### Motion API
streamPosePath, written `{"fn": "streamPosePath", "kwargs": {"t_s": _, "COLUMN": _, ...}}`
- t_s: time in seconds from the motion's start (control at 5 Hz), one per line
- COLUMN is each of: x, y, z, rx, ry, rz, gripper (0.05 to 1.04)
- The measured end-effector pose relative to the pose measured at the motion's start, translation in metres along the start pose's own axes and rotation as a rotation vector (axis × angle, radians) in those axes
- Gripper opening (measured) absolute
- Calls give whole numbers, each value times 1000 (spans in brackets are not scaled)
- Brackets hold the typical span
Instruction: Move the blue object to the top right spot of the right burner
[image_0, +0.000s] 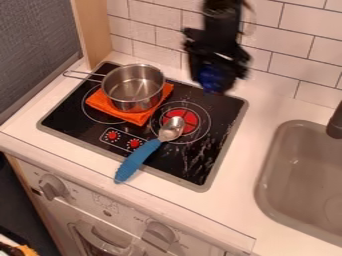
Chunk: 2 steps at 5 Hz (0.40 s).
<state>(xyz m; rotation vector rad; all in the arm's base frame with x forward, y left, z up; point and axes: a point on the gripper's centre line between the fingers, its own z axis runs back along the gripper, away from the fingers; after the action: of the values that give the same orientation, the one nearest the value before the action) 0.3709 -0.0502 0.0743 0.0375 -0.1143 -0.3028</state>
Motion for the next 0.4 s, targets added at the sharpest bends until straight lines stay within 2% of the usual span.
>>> {"fn": "streamPosePath", "kwargs": {"t_s": 0.2, "x": 4, "y": 3, "z": -19, "rx": 36, "ry": 56, "rz": 1, "gripper": 754}}
{"fn": "streamPosePath", "kwargs": {"t_s": 0.4, "x": -3, "y": 14, "z": -37, "rx": 70, "ry": 114, "rz": 17, "gripper": 754}}
